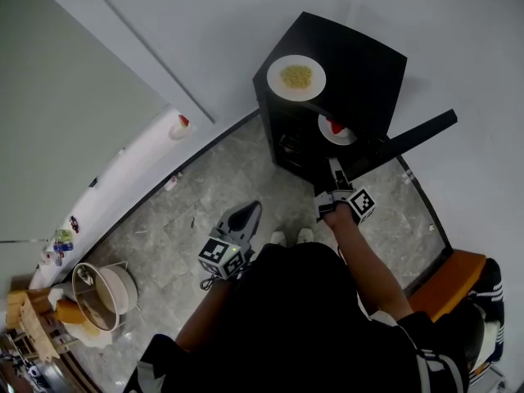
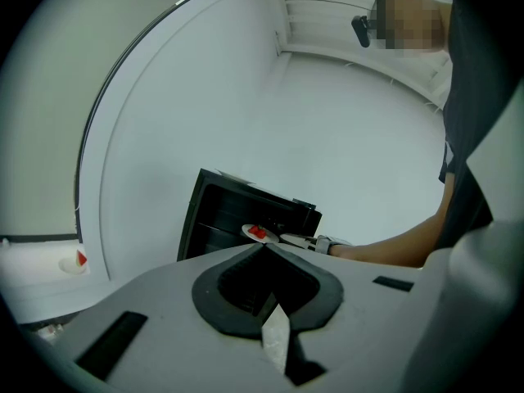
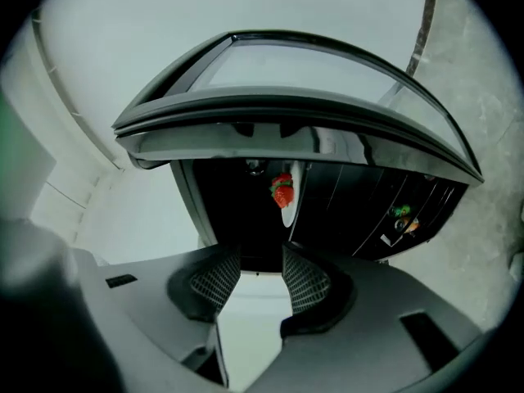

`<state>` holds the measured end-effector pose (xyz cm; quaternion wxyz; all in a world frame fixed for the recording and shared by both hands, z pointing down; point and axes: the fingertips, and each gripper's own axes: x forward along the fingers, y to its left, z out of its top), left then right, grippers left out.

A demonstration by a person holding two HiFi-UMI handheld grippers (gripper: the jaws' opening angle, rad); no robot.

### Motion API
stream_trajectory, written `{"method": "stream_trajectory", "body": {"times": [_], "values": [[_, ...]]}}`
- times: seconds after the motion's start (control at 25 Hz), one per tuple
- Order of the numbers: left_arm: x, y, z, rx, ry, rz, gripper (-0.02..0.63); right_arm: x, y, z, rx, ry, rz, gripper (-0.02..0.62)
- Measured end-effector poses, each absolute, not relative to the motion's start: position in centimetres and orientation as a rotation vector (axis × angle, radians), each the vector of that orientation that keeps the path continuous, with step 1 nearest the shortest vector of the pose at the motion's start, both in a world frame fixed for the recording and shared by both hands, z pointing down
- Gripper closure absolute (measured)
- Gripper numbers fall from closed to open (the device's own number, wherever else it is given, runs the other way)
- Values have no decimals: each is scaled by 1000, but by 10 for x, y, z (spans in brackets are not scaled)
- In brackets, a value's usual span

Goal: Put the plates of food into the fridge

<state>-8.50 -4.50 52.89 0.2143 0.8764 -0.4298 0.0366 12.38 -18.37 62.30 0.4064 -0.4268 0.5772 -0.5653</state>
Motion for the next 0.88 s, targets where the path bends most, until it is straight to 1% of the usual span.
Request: {"method": "stream_trajectory", "body": {"times": [0.4, 0.88], "values": [[-102, -28, 530, 2392, -1259, 63, 583, 72, -193, 564, -888, 1584, -1441, 446], [-132, -20, 537, 2304, -1337, 13, 583, 43, -226, 524, -800, 1593, -1431, 446]]}}
